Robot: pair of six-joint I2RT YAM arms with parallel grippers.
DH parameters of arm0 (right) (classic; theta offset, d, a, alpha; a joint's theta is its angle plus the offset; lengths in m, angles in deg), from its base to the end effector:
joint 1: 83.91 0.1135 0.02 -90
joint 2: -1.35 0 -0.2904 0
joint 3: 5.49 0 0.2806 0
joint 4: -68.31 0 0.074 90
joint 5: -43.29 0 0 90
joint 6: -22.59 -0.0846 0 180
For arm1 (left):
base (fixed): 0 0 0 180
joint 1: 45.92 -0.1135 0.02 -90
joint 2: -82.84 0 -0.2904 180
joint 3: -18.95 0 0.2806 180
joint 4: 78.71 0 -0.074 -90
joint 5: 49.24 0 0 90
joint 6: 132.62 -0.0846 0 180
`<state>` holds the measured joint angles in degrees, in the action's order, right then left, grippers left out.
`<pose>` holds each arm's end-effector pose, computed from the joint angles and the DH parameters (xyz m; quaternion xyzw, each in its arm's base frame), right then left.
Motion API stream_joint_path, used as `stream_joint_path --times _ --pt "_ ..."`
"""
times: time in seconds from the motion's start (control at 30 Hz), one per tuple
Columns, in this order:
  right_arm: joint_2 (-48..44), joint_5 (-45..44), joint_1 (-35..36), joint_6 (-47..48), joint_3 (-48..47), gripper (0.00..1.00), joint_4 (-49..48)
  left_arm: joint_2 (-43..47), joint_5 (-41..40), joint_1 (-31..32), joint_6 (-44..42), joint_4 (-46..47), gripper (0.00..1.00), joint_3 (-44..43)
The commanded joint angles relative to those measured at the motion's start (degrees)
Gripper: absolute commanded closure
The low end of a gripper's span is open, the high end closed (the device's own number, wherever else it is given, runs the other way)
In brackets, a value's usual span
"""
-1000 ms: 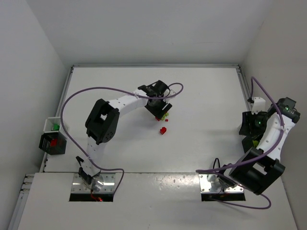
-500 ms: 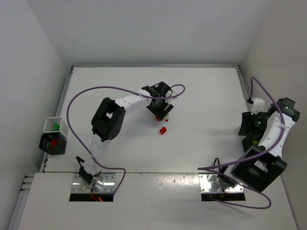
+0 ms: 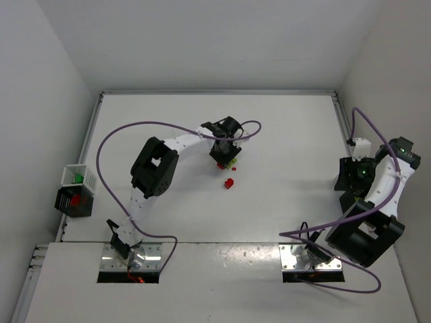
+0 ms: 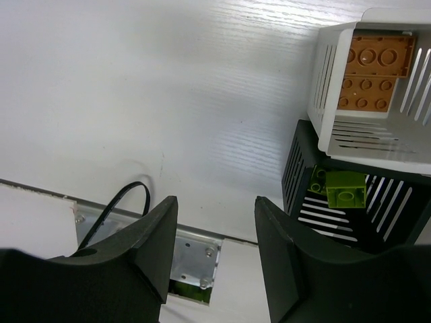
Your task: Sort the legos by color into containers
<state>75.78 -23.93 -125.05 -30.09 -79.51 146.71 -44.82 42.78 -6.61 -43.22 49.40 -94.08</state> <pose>0.2114 -0.1412 0.2421 0.0133 0.9757 0.0918 0.1983 0.4098 -0.3394 0.1271 0.3375 0.9189 -0.0837 0.1862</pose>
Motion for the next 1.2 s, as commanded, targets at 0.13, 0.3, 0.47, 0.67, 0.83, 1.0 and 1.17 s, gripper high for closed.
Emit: stream_joint_path --times 0.13,0.3,0.47,0.67,0.83,1.0,1.17 --pt "0.36 3.66 0.63 0.04 -1.08 0.50 0.02 -0.14 -0.35 0.68 0.69 0.53 0.68 -0.39" --pt "0.89 9.02 4.13 -3.12 0.49 0.52 -0.84 3.37 -0.88 0.68 1.22 0.53 0.71 0.66" --pt "2.20 10.09 17.92 -14.80 1.90 0.53 -9.96 11.27 0.69 -2.65 1.74 0.53 0.75 3.90" --pt "9.74 9.39 35.92 -32.90 -2.21 0.53 -25.07 23.31 5.35 -8.09 2.88 0.53 0.76 9.35" --pt "16.87 4.75 48.59 -43.55 -5.47 0.53 -35.82 31.67 7.81 -13.37 3.50 1.67 0.76 14.02" --pt "24.08 -7.20 62.93 -44.62 -10.22 0.53 -38.89 35.27 10.98 -18.82 3.50 -1.05 0.76 15.25" --pt "32.50 -19.51 69.00 -50.40 -18.37 0.43 -37.60 37.65 13.00 -21.64 3.50 -1.06 0.76 17.27"
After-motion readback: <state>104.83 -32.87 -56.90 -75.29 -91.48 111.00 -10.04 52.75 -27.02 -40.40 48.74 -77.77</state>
